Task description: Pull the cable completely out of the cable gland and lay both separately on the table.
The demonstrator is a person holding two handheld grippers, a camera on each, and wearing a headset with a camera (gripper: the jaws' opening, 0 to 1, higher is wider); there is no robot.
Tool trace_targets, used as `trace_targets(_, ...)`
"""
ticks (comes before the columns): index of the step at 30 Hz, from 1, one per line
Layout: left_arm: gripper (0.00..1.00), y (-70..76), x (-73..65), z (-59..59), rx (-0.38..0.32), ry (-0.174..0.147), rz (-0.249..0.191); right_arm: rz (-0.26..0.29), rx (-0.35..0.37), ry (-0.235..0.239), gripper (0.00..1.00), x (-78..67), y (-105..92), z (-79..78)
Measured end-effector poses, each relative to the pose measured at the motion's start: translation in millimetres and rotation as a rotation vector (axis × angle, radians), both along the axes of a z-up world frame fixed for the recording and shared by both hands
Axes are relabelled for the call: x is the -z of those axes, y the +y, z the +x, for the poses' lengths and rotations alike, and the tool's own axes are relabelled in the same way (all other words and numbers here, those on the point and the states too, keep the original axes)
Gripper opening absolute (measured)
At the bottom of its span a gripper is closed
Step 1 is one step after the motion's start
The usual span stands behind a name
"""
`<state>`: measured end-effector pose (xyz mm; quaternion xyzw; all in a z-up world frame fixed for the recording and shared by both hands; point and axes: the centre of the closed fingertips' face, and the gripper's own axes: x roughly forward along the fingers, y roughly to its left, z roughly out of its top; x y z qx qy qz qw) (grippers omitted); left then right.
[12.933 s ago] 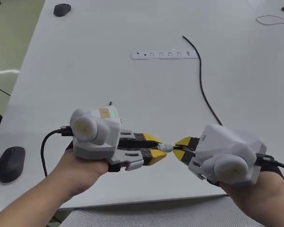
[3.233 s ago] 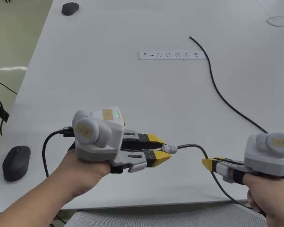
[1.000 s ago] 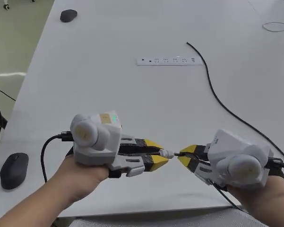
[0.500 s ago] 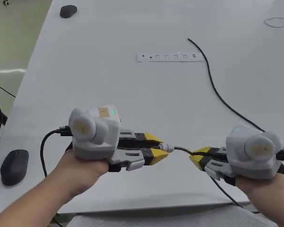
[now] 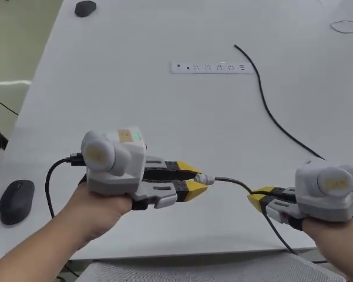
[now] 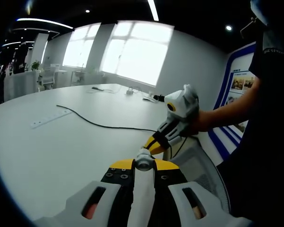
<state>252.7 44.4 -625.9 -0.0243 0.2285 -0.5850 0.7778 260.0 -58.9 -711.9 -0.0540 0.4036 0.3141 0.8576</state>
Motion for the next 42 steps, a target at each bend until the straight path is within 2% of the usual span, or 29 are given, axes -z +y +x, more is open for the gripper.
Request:
trace_targets(3,0.15,0.1,-0.3,-0.8,-0.001,0.002,-0.004,-0.016,-0.021,-0.026,0.00,-1.0,-0.9,-1.6)
trace_targets(7,0.15,1.5,1.8,-1.3,-0.002,-0.001,0.004,-0.017,-0.015,-0.021,0.00,0.0,-1.6,-1.4)
trace_targets(19,0.15,0.4,6.8,-1.6,-0.005,0.011,0.007,-0.059,-0.055,-0.065,0.00,-9.9,0.8,3.5)
trace_targets(21,0.15,-0.9,6.5,-0.8,-0.005,0.005,0.003,-0.064,-0.064,-0.072,0.00,-12.3,2.7,5.3)
trace_targets(25,0.15,-3.6,6.4,0.6,-0.001,-0.006,0.000,-0.085,-0.091,-0.078,0.00,-14.7,6.0,10.2)
trace_targets(30,0.15,-0.8,13.6,3.7,-0.005,-0.017,0.004,-0.107,-0.121,-0.089,0.00,-19.5,9.7,18.2)
trace_targets(36,0.15,5.7,21.1,5.1,-0.026,-0.015,0.010,-0.097,-0.144,-0.097,0.00,-26.8,19.5,31.3)
trace_targets(42,0.15,15.4,32.6,6.2,-0.059,-0.004,0.021,-0.111,-0.200,-0.092,0.00,-23.9,37.2,43.1)
